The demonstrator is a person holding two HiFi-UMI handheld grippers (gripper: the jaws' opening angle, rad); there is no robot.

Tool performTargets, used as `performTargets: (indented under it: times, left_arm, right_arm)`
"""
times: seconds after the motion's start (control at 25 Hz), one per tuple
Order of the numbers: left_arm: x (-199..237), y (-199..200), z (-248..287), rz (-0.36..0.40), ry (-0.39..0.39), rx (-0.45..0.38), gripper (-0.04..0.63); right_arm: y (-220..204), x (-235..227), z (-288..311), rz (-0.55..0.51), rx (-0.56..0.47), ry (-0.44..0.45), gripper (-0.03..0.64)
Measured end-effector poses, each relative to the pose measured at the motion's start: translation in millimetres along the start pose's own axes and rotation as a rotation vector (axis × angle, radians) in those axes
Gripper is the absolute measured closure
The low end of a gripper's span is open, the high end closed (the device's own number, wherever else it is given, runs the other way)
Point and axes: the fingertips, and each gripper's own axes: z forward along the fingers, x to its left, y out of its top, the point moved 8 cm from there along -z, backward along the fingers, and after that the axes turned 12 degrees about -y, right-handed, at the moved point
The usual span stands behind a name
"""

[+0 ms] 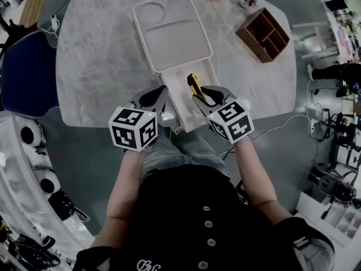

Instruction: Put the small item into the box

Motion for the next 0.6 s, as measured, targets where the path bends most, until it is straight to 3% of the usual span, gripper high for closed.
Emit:
performTargets:
  times: [0.2, 0.4, 0.6]
  left_arm:
    - [0, -10, 4, -0.029, 0.016, -0.018, 0.577]
    - [3, -14, 7, -0.036, 0.010, -0.018, 0.577]
    - [14, -12, 4, -0.040, 0.032, -0.032, 0.578]
  right_arm:
    - [-3, 1, 14, -0.071, 0.049, 0.032, 0.499]
    - [-5, 2, 28, -0.036, 0.087, 0.100, 0.499]
    - [-7, 4, 42, -0.089, 0.150, 0.081, 0.499]
